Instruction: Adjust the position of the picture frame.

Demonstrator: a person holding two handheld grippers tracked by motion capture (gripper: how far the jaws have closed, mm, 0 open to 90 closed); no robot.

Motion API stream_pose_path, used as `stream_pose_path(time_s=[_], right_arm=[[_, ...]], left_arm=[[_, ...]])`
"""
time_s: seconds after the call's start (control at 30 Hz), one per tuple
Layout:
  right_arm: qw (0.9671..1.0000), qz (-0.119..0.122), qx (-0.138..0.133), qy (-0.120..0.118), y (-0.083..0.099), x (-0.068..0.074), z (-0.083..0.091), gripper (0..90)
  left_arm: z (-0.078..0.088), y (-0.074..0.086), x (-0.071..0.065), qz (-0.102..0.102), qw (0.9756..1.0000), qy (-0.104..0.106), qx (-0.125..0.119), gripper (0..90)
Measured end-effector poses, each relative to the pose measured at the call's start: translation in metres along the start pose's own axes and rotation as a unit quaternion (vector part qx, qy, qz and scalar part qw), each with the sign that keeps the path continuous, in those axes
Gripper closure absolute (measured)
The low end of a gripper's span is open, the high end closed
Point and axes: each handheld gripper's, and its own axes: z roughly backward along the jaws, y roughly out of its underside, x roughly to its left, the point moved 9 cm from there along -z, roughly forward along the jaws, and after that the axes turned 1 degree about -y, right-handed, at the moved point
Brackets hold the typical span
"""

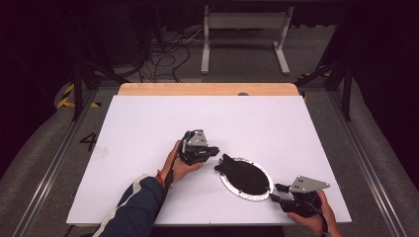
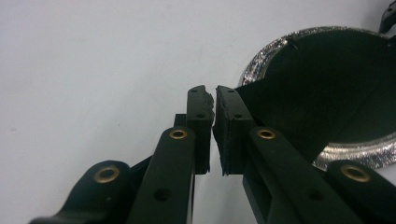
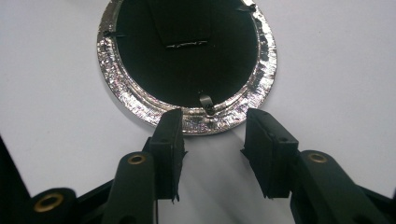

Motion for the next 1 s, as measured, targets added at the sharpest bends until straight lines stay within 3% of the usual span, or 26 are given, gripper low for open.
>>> stream_pose_path(time_s=[0.23, 0.43, 0.53, 0.8, 0.9, 1.0], right_arm=[[1.0000, -0.003, 0.002, 0.005, -0.005, -0.005, -0.005, 60.4], [1.0000, -0.004, 0.005, 0.004, -0.012, -0.012, -0.012, 62.8], [0.9999, -0.007, 0.006, 0.006, -0.014, -0.014, -0.015, 63.5], [0.9999, -0.013, 0.007, 0.009, -0.020, -0.021, -0.022, 65.9], [0.9997, -0.020, 0.006, 0.012, -0.024, -0.024, -0.026, 66.7], [0.9996, -0.023, 0.007, 0.017, -0.026, -0.027, -0.029, 67.1]], left_arm=[[-0.010, -0.004, 0.004, -0.022, 0.9996, -0.009, 0.012, 84.2], [-0.019, -0.008, 0.013, -0.016, 0.9995, -0.019, 0.020, 82.2], [-0.024, -0.005, 0.015, -0.035, 0.9984, -0.022, 0.039, 82.4], [-0.024, -0.001, 0.017, -0.032, 0.9983, -0.011, 0.047, 81.1], [-0.022, 0.003, 0.022, -0.035, 0.9972, -0.024, 0.061, 82.7], [-0.022, 0.006, 0.024, -0.031, 0.9972, -0.019, 0.066, 85.0]])
